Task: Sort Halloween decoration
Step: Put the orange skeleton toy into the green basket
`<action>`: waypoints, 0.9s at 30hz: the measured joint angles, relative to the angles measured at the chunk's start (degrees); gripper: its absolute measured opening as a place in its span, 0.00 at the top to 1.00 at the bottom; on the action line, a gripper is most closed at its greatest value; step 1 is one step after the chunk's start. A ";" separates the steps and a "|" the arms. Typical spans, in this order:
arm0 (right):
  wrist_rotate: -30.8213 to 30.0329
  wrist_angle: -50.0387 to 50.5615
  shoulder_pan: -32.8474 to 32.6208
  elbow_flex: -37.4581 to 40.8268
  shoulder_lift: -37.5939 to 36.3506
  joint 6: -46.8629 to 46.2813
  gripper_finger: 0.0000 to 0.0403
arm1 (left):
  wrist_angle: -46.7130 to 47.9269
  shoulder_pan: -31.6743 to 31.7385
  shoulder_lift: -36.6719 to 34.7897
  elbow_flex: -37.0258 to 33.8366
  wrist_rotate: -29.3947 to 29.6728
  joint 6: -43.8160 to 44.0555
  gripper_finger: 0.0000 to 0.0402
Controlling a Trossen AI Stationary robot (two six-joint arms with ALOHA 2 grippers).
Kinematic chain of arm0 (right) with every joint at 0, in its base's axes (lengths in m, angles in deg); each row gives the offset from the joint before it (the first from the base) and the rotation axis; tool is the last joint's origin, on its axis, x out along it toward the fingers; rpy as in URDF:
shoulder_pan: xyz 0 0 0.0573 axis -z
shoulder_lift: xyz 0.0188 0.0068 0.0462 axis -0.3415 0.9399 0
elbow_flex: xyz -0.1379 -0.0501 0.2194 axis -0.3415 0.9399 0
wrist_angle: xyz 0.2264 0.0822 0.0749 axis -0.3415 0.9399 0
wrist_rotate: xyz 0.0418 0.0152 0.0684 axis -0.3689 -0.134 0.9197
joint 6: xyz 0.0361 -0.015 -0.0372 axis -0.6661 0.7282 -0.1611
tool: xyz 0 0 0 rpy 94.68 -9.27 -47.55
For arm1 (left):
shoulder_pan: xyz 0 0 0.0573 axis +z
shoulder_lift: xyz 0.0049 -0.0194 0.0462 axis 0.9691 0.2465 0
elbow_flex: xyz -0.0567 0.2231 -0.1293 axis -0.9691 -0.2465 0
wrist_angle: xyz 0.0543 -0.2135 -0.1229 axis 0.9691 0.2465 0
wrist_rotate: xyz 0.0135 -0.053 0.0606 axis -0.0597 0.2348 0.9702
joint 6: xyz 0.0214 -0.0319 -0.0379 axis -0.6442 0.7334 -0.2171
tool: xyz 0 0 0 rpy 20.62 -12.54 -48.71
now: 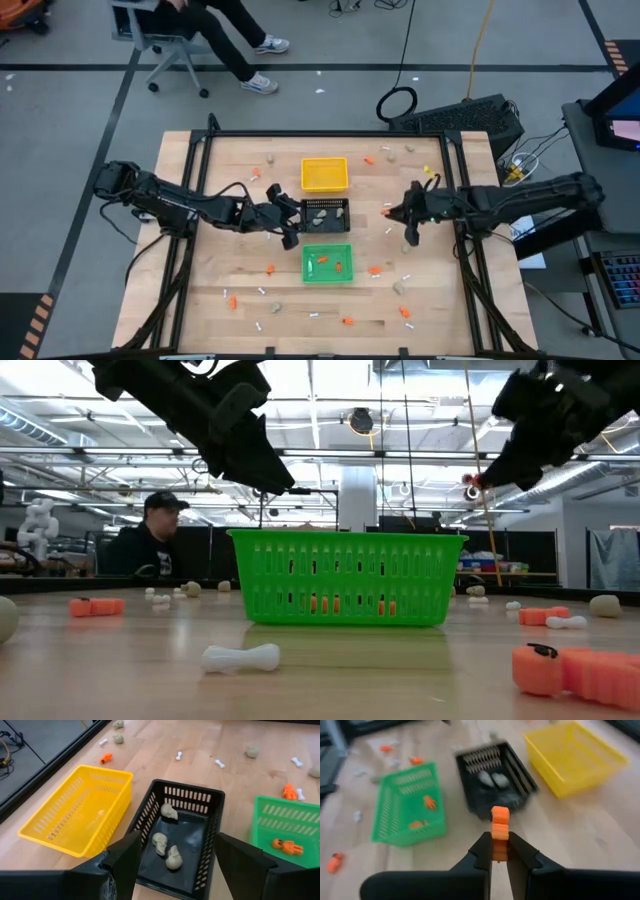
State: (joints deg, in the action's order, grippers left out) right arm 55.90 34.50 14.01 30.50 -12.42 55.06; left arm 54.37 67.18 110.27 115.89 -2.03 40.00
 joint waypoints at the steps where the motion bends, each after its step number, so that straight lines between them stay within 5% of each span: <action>1: -1.05 -1.77 -1.63 0.00 0.33 0.94 0.96 | 0.00 -0.18 0.00 0.00 0.00 0.02 0.38; 6: -6.73 -15.73 -8.69 3.29 2.13 4.73 0.96 | -0.05 -0.94 0.02 0.00 0.24 0.09 0.38; 14: -8.68 -54.90 -14.04 18.36 10.36 8.20 0.96 | -0.09 -1.36 0.02 0.02 1.05 0.07 0.38; 27: -11.12 -73.34 -16.39 20.35 25.82 11.07 0.96 | -3.52 -2.47 0.02 0.02 1.12 -0.11 0.38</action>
State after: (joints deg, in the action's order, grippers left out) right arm 44.78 -38.85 -2.39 50.85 13.40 66.13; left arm 50.85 64.70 110.29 115.91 -0.91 39.89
